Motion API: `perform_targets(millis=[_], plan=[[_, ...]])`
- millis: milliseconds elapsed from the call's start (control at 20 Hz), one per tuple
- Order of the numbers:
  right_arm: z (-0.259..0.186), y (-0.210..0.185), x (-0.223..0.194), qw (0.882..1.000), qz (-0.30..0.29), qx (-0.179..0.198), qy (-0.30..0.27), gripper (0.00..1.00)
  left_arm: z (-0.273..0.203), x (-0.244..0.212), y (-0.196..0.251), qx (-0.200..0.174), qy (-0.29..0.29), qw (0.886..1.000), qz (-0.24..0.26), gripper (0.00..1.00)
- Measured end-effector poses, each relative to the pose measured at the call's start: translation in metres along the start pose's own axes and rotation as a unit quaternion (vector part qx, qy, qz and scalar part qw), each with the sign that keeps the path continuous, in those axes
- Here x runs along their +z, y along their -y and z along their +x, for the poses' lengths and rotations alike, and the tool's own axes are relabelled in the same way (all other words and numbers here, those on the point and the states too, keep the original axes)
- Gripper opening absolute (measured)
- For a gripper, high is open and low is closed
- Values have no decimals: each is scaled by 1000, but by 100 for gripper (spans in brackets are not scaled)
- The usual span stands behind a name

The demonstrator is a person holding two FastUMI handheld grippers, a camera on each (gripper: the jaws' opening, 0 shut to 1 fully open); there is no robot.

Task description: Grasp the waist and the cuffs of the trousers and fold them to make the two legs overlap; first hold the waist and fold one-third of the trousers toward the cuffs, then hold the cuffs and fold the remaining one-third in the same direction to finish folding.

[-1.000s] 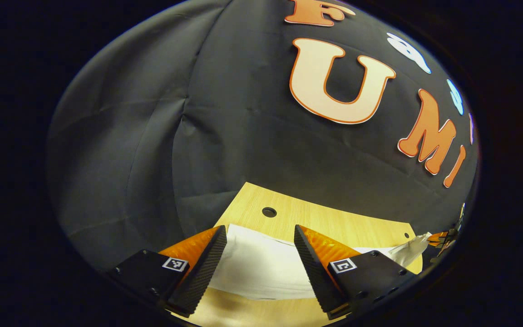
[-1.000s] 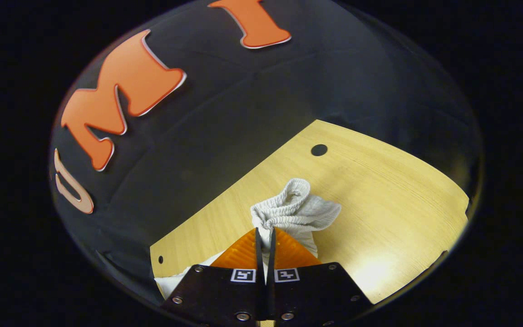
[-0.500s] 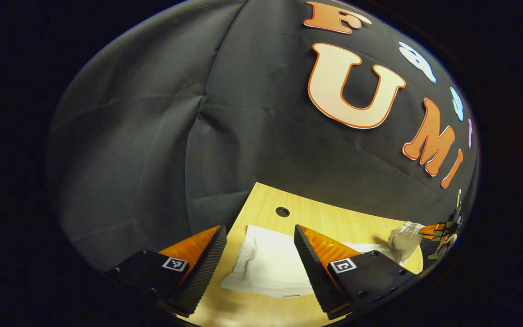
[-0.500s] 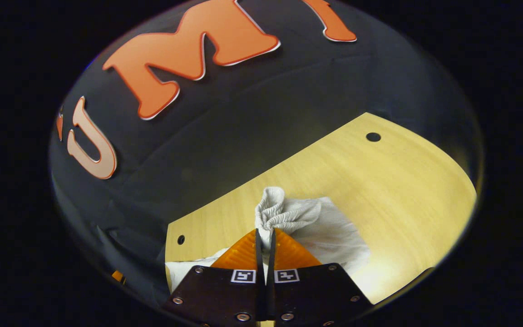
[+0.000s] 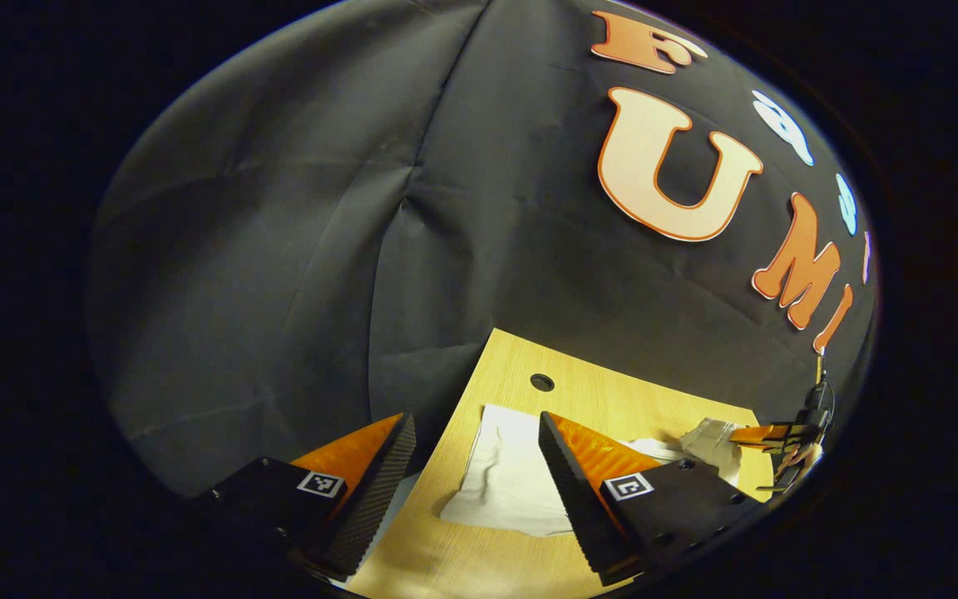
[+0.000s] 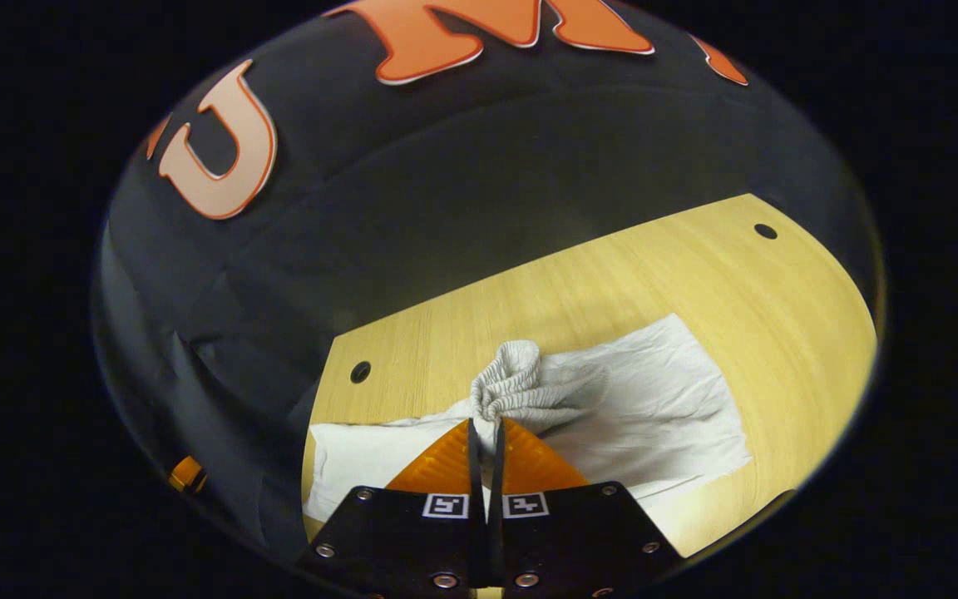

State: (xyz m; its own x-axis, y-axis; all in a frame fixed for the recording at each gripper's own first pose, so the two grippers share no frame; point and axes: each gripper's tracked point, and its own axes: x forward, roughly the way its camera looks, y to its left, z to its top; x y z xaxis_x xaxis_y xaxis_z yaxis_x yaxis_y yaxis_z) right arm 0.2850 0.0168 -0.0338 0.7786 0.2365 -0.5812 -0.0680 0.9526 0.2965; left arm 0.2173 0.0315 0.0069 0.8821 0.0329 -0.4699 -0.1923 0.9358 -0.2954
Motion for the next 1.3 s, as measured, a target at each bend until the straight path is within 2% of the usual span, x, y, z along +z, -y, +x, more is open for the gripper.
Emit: perform_targets(millis=[50, 100, 350, 400, 500, 600, 650, 850, 900, 950, 1150, 1300], plan=[[-1, 3, 2, 1000, -13, -4, -8, 0, 0, 0, 0, 2, -2, 1000, -3, 93], [-4, -2, 4, 1000, -26, -7, -13, 0, 0, -1, 0, 3, -3, 1000, -6, 98], [-4, -1, 3, 997, -63, -10, -36, 4, 0, -6, 3, 4, -19, 1000, -21, 97], [-3, 1, 3, 997, -64, -11, -37, 8, 1, -10, 4, 2, -25, 999, -27, 94], [-1, -2, 0, 998, -50, -1, -46, 13, 4, -22, 9, -2, -38, 998, -43, 100], [2, -4, -9, 998, -41, 13, -53, 20, 8, -31, 16, -5, -50, 997, -55, 98], [-2, -7, -10, 997, -47, 16, -54, 27, 9, -35, 19, -5, -54, 997, -57, 98], [-7, -5, -12, 997, -42, 16, -61, 89, 13, -50, 28, -3, -68, 995, -71, 100], [-6, -2, -11, 997, -40, 11, -61, 99, 14, -54, 31, -4, -75, 994, -81, 98], [-7, 0, -11, 997, -41, 13, -60, 99, 15, -60, 35, -6, -82, 992, -96, 100], [-9, 12, -10, 997, -50, 18, -64, 98, 21, -94, 57, -11, -117, 978, -170, 98], [-13, 23, -9, 996, -57, 23, -65, 98, 23, -123, 68, -12, -146, 961, -233, 98]])
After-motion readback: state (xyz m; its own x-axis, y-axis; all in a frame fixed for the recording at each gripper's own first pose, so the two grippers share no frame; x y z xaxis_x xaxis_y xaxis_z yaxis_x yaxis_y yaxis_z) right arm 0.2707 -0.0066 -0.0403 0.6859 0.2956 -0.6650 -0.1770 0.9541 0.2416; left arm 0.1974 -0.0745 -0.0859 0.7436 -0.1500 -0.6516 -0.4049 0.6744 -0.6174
